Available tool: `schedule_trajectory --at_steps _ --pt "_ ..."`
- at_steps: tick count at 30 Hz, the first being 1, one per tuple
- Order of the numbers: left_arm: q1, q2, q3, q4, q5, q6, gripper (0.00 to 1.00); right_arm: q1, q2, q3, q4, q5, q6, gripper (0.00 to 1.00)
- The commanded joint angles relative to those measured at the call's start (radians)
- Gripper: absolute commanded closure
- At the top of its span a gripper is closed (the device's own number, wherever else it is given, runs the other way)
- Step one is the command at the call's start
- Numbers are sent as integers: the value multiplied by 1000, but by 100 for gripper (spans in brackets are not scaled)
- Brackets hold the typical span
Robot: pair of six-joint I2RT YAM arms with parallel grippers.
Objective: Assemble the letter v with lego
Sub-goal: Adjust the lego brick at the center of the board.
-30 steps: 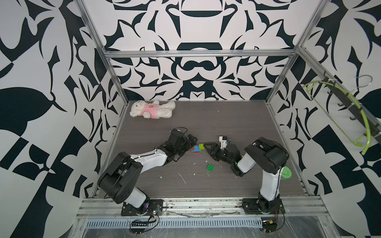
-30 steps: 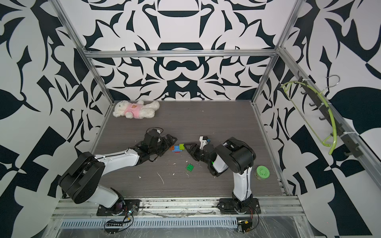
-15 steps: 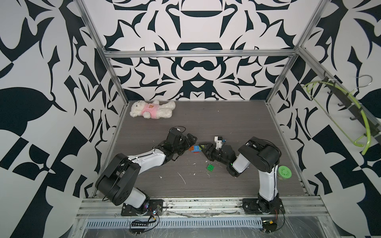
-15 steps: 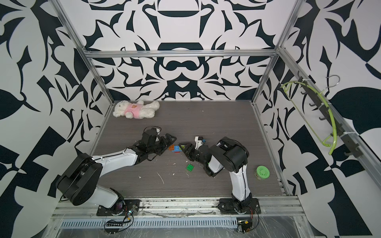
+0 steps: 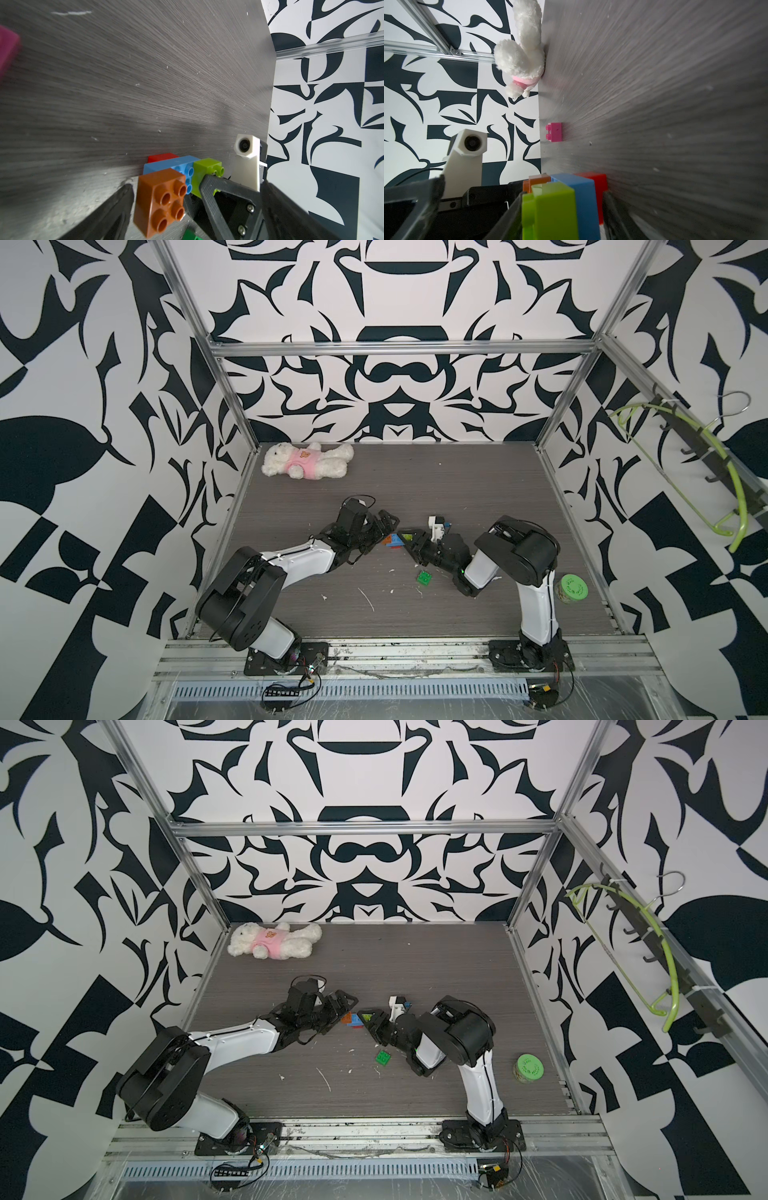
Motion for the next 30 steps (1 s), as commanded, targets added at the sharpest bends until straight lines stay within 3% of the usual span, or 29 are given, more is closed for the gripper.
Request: schedule_trajectory --at_steps 1,8,14,19,23,30 --pt "6 12 -3 13 15 6 1 3 8 8 2 19 -4 46" --pt "18 -28 3 -67 1 30 1 3 6 -2 3 22 -11 52" --pt "57 -176 33 -326 -90 132 1 4 -35 -25 -31 39 -43 54" --pt "166 -269 86 -543 -157 282 1 7 -101 -29 -123 56 -102 55" --pt "263 -124 205 -711 -115 399 8 16 -130 -34 -175 77 -139 57" --pt "264 115 371 -798 -109 515 24 26 -250 -56 -323 138 -223 58"
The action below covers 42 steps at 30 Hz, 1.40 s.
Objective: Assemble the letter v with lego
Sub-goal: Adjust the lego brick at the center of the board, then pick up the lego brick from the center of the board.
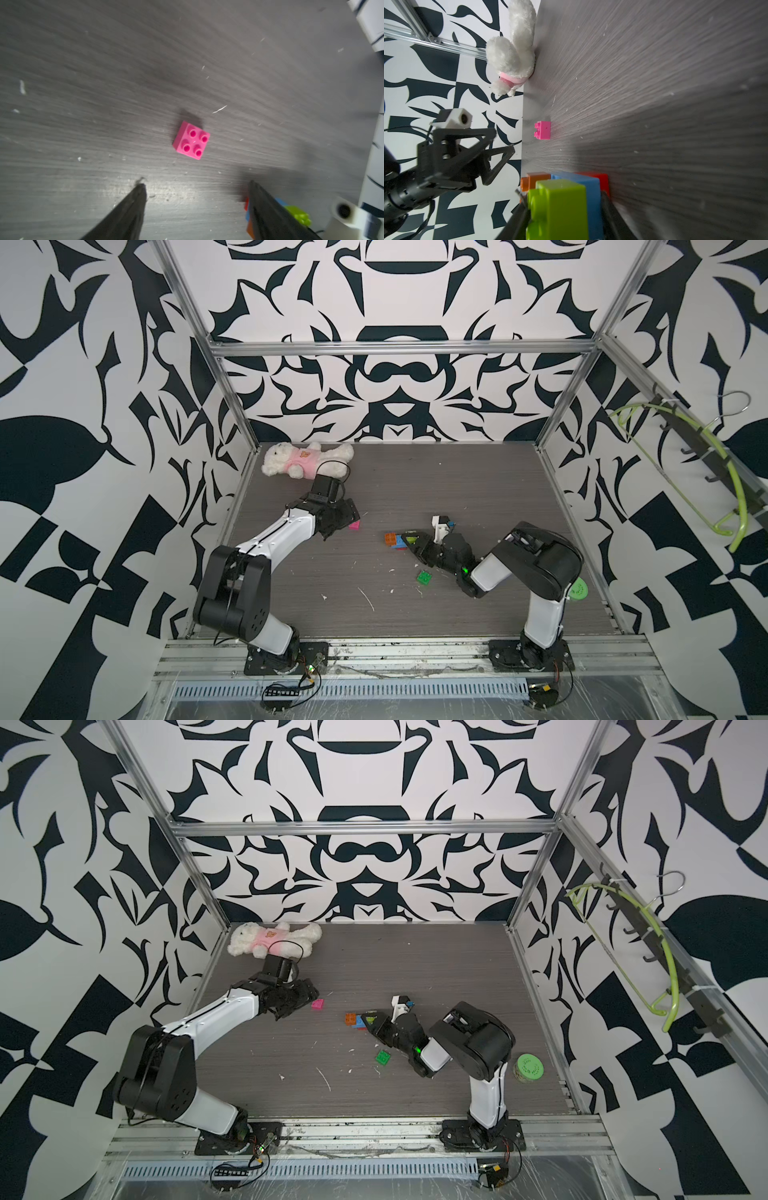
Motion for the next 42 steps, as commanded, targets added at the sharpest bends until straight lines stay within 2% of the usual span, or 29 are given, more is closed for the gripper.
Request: schedule_trajectory --at_steps 1,8,18,21,27,33,35,37,42 --pt "-4 82 72 -119 1 94 25 9 -81 -6 -105 57 -80 58" --pt "-41 225 190 -148 -33 126 26 22 -142 -7 -182 97 -122 58" --pt "-41 277 203 -117 -20 105 34 22 -69 -29 -58 104 -101 60" --pt "-41 298 206 -115 -1 93 42 22 -40 -39 1 103 -86 61" --pt "-42 293 196 -102 6 61 45 22 27 -38 80 96 -59 63" --pt "-42 293 215 -127 5 54 61 21 62 -24 108 79 -45 64" --pt "-42 290 223 -135 1 51 59 20 63 -25 107 78 -44 64" --pt "-41 294 239 -153 -13 50 47 20 61 -27 110 78 -45 64" --pt "-41 322 281 -188 -44 62 45 20 60 -27 107 75 -44 65"
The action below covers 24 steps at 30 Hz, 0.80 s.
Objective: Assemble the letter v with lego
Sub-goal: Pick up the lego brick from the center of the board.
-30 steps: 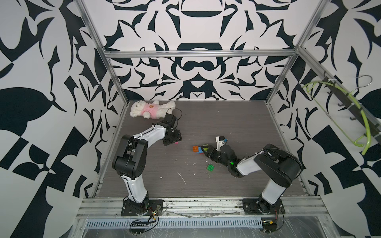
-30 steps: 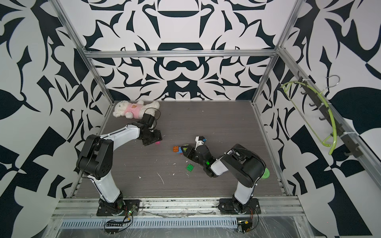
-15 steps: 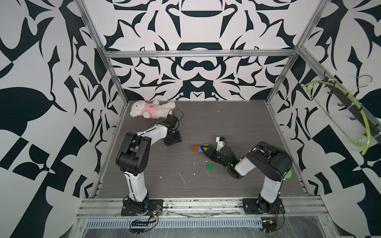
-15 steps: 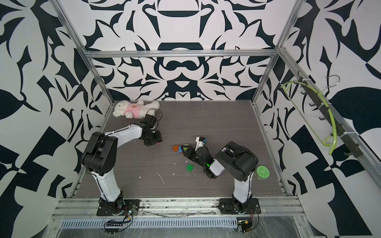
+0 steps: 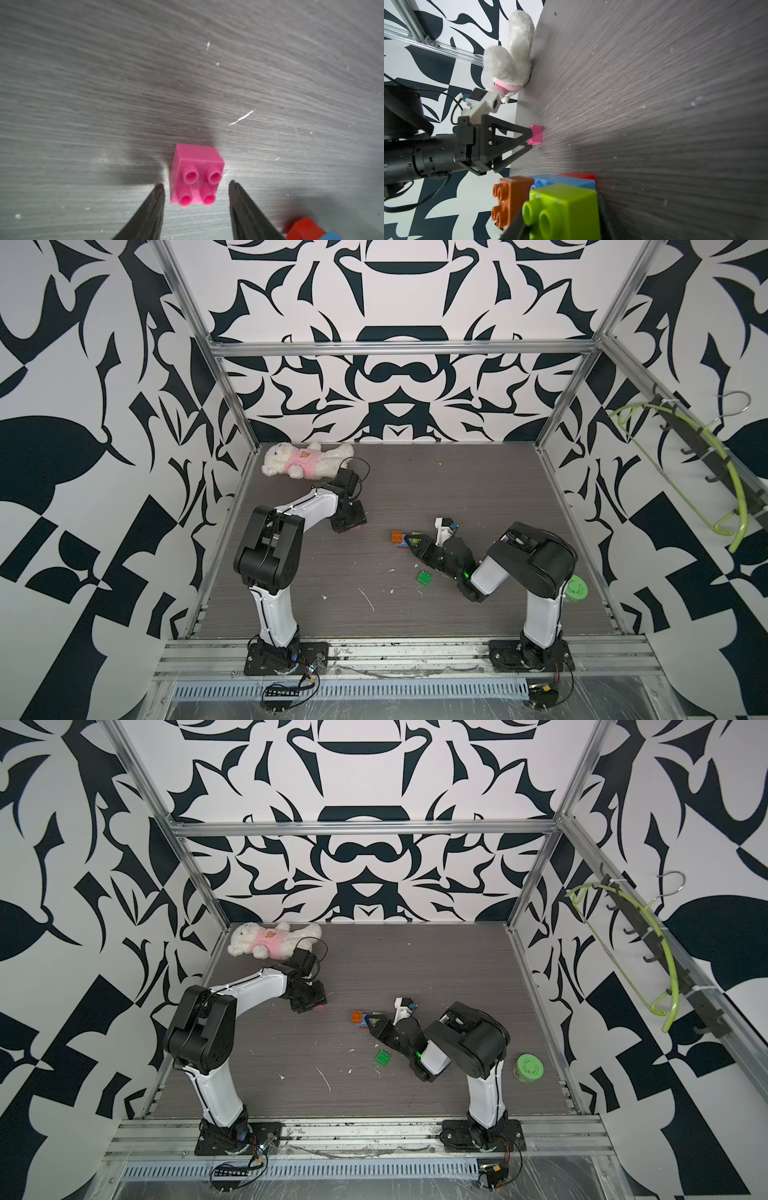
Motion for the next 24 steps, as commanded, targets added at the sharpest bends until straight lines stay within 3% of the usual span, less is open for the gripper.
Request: schedule_trajectory --at_steps 1,13,24 --pt "2 36 46 -55 -28 11 45 4 -3 -2 -1 -3 1 65" --pt "2 73 79 -69 -37 24 47 4 -100 36 -184 7 -48 65" --pt "1 48 46 -40 9 17 68 20 -153 82 -350 29 -104 65"
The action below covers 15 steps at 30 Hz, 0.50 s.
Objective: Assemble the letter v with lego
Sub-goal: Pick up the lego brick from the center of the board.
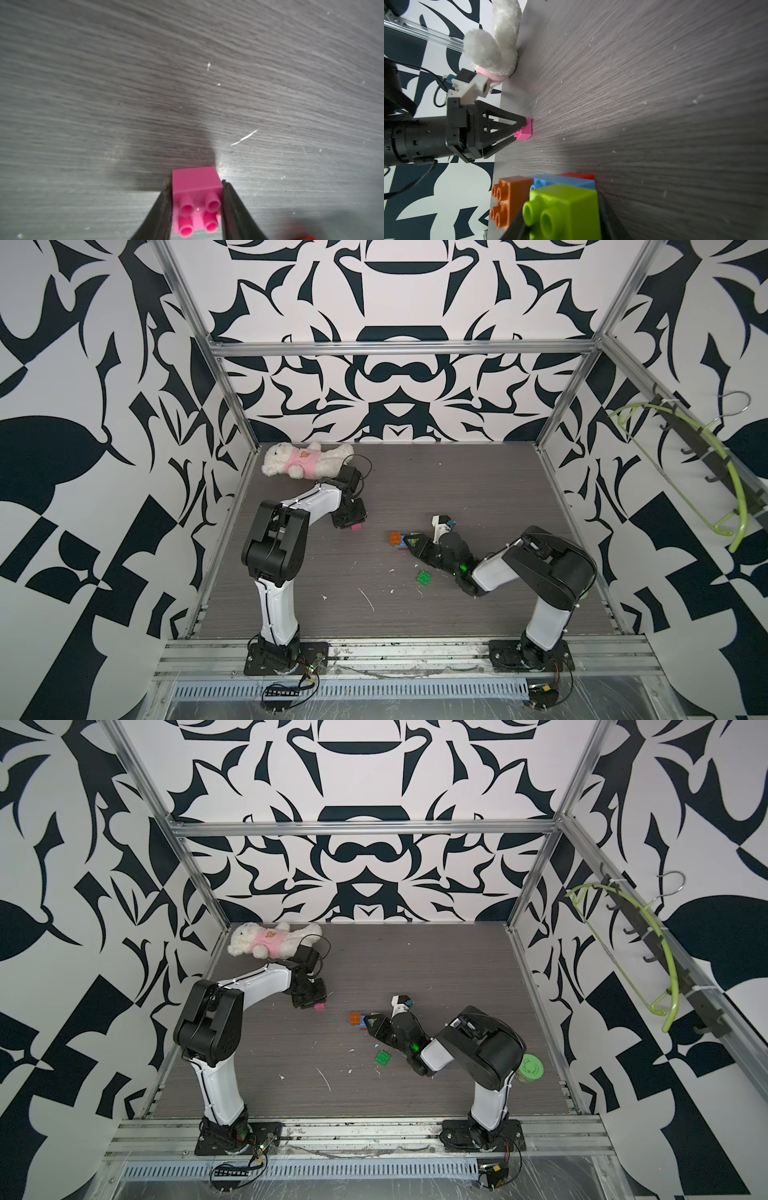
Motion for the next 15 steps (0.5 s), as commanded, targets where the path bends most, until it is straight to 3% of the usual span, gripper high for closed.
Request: schedule_trajectory --at_steps 1,6,11,15 --pt "1 -28 -21 -12 26 -5 69 10 -36 26 -64 24 -40 65" --pt "-25 -125 -51 -39 24 -27 74 13 -53 30 -98 37 -58 66" --pt "-105 -218 -45 -90 -10 -59 83 15 -69 33 -129 50 -72 66" --pt "-167 -257 -28 -135 -30 -92 84 18 -66 38 -139 55 -81 66"
